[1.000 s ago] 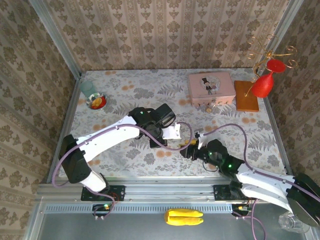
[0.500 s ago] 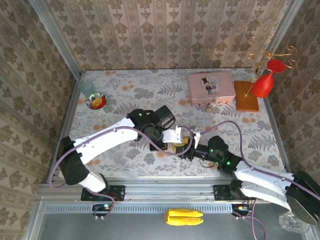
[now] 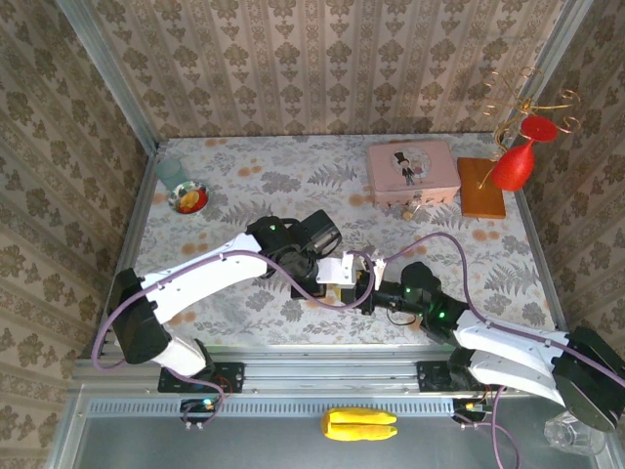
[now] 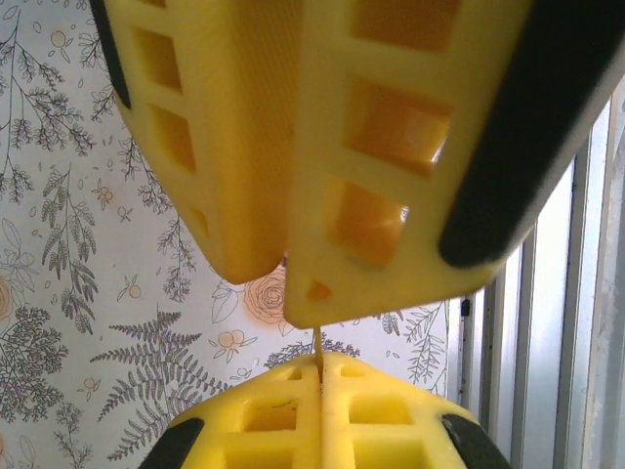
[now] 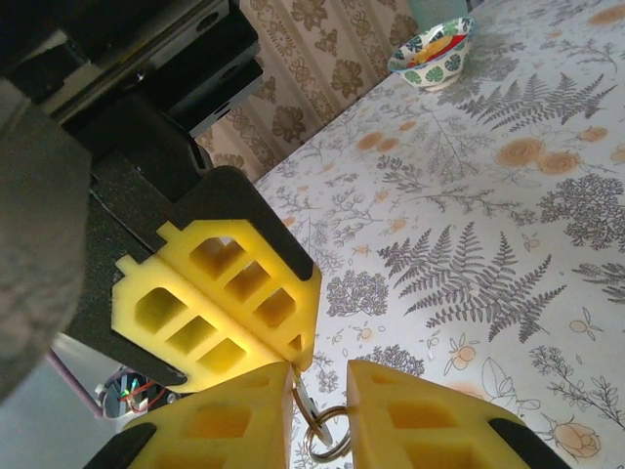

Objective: Unlock a padlock with a key

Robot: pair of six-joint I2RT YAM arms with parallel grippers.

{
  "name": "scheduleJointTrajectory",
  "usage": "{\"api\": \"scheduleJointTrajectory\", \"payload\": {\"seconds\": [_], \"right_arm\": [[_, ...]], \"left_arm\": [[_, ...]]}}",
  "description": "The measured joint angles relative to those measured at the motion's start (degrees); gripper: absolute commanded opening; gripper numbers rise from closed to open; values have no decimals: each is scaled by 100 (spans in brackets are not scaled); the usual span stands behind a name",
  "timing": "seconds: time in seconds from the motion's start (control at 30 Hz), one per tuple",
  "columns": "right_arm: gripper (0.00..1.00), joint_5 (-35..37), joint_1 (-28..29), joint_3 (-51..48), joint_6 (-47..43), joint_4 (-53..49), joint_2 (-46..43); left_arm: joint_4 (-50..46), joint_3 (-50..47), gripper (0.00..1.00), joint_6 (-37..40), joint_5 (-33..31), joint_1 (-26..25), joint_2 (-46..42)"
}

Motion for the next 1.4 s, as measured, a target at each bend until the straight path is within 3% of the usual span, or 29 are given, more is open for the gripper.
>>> {"api": "scheduleJointTrajectory", "payload": {"seconds": [0.17, 0.3, 0.73, 0.87, 0.97, 1.2, 1.27, 1.4], "right_arm": [[29, 13, 44, 0, -85, -190, 0], [29, 33, 59, 0, -138, -293, -2], [9, 57, 131, 0, -162, -507, -107], [0, 179, 146, 0, -140, -555, -210], [0, 426, 164, 0, -98, -564, -393], [0, 1102, 129, -326, 223, -361, -1106], [0, 1182, 120, -459, 343, -278, -1283], [0, 1244, 120, -643, 560, 111, -1545]], "left_arm": [[0, -24, 0, 4, 0, 0, -11], [2, -50, 0, 22, 0, 0, -13], [50, -63, 0, 24, -2, 0, -24], [223, -199, 10, -46, -4, 26, -157], [533, -315, 18, -212, 101, 186, -409], [2312, -1484, 31, -802, 855, 820, -1963], [3163, -2138, 41, -1158, 1189, 1034, -2575], [5180, -3560, 49, -2138, 1679, 1471, -3477]]}}
